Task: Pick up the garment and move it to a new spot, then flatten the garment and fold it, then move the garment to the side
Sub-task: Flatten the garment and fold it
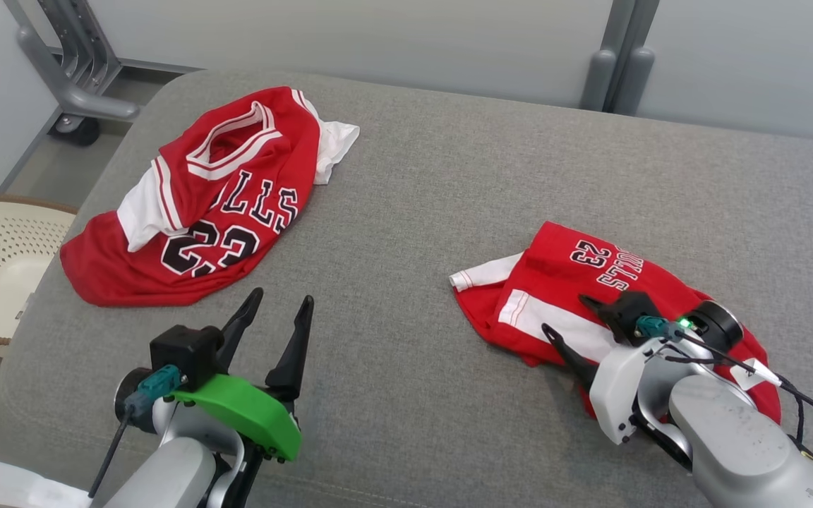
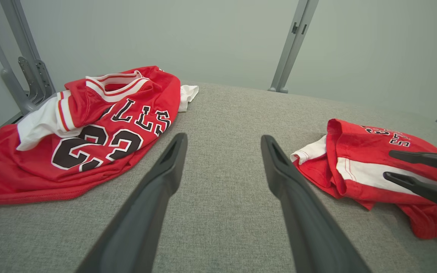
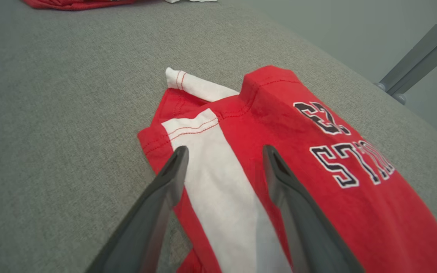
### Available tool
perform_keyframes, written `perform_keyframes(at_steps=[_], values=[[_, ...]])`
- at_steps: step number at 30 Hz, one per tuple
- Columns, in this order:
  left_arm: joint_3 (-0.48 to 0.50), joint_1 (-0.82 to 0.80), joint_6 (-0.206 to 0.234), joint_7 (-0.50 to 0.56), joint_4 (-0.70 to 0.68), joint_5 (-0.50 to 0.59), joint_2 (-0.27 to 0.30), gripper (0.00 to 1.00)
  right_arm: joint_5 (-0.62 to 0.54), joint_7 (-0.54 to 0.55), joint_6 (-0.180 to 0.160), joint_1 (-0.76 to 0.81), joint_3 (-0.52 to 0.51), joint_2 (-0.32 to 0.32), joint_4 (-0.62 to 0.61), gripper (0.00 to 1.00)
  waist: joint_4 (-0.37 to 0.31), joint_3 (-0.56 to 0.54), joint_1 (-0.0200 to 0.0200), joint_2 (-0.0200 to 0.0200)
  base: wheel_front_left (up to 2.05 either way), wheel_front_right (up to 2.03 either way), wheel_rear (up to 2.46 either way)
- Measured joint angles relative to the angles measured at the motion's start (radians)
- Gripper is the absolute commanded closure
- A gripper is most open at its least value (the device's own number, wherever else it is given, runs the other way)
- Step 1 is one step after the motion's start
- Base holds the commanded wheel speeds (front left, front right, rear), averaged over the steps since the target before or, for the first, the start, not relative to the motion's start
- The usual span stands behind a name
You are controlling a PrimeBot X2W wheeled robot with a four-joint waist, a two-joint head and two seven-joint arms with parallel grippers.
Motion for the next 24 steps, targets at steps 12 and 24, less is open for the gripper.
perform_keyframes(at_steps=[12, 24], values=[[0.035, 0.029, 0.0, 0.0, -0.041, 0.021, -0.001, 0.0, 0.034, 0.056, 0.0, -0.049, 0.088, -0.007, 0.088, 0.32, 0.021, 0.034, 0.0, 0.0, 0.0, 0.0, 0.0], [0.071, 0.072, 0.0, 0.0, -0.049, 0.051, -0.01, 0.0, 0.081, 0.066, 0.0, -0.117, 0.128, 0.001, 0.114, 1.0, 0.027, 0.031, 0.0, 0.0, 0.0, 0.0, 0.0]])
